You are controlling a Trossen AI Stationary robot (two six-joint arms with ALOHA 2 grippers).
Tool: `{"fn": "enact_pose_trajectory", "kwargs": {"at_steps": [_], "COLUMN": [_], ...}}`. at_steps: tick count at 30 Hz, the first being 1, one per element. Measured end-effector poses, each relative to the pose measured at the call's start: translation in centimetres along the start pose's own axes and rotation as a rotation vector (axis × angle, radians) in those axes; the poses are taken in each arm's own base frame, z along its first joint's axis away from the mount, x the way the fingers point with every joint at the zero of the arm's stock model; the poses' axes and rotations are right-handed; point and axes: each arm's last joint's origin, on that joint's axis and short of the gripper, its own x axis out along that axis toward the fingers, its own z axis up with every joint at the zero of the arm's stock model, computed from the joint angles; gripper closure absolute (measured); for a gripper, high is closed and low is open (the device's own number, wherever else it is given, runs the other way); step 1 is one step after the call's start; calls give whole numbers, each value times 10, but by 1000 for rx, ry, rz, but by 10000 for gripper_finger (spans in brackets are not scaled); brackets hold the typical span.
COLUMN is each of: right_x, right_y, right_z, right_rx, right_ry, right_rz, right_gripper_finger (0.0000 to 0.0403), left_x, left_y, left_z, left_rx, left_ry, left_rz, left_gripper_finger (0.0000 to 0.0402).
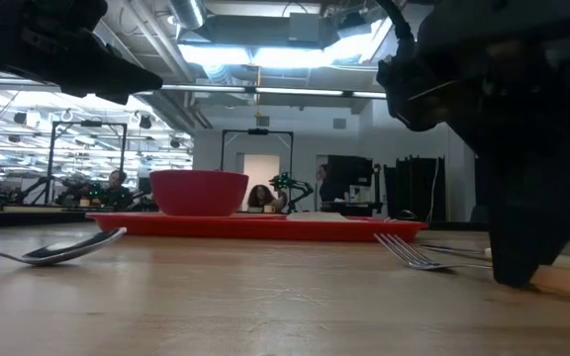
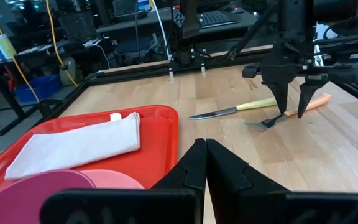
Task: Set up tray
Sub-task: Put the orange fork on top of the white table napkin
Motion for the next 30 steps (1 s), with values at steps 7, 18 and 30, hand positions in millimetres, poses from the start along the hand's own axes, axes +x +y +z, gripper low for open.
{"fn": "enact_pose_trajectory", "kwargs": {"at_steps": [7,18,30], "right_x": [-1,1,-8], "right_y": [-2,-3,-3], "right_z": [6,10,11], "right_rx": [14,30,24], "right_ry": [21,32,29], "right_rz": [-19,-14,20], "right_gripper_finger": [264,365,365], "left_x": [0,0,0], "left_y": [0,0,0], "left_z": [0,0,0], "left_rx": [0,0,0], "left_ry": [0,0,0], "left_rz": [1,1,1], "left_gripper_finger": [399,400,400]}}
